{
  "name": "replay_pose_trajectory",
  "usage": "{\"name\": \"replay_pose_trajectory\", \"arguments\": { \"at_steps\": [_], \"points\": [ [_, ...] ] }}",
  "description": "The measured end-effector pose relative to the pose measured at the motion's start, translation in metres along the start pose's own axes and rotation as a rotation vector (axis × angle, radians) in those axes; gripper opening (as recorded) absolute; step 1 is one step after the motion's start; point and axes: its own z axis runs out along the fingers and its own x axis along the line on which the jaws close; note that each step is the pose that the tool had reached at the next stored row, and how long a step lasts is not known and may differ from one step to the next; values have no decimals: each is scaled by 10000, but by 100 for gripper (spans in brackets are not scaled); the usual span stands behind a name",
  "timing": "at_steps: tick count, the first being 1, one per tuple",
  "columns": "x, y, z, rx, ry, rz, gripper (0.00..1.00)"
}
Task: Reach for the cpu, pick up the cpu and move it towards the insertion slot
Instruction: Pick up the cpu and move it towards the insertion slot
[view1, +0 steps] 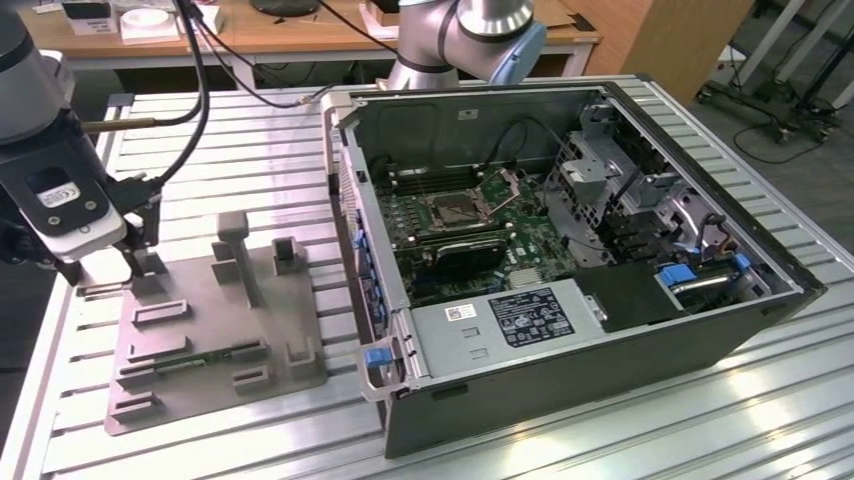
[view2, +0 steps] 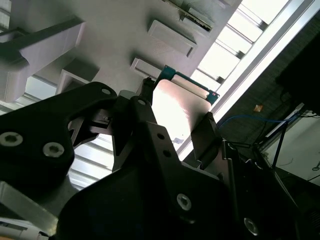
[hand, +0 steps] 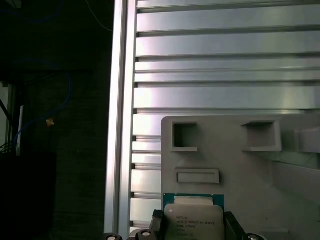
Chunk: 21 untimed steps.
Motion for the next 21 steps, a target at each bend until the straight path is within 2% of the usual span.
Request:
{"name": "replay_pose_trajectory", "arguments": {
  "at_steps": [21],
  "points": [
    [2,6,-116,-9,-6,-1,54]
  ]
}}
